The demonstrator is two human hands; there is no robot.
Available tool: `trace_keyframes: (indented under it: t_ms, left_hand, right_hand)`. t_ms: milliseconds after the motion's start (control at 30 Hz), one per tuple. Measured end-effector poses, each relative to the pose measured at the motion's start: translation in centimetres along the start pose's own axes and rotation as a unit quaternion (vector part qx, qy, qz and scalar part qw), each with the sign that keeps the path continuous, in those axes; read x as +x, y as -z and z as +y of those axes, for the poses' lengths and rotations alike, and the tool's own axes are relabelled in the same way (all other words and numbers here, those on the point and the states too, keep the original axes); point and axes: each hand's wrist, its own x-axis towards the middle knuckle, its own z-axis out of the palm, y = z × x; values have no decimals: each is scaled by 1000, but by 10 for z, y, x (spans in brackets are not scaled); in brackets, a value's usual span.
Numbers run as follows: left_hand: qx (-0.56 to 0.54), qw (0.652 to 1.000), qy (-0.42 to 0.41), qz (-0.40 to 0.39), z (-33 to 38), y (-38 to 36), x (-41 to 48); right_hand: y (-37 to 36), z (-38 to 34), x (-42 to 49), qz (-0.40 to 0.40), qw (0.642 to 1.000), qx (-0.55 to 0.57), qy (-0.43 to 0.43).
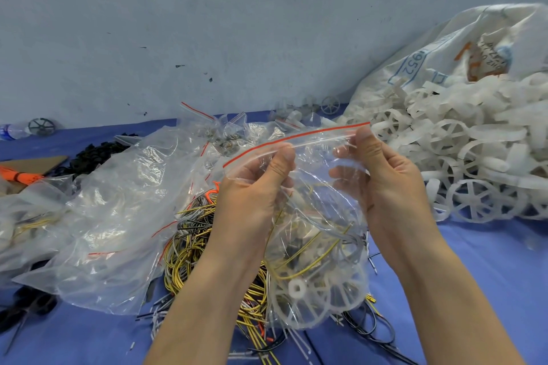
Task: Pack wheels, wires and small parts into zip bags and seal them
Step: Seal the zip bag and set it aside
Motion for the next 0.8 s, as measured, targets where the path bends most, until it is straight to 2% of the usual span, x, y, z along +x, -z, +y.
trace_keyframes:
  t_ms: [533,800]
  left_hand:
    - [1,1000,-2,1,2,-4,-3]
    - [-10,1000,-1,-3,2,-3,-3]
  right_hand:
    - [0,0,3,65,998,3,26]
    - [3,1,4,5,999,-37,-7]
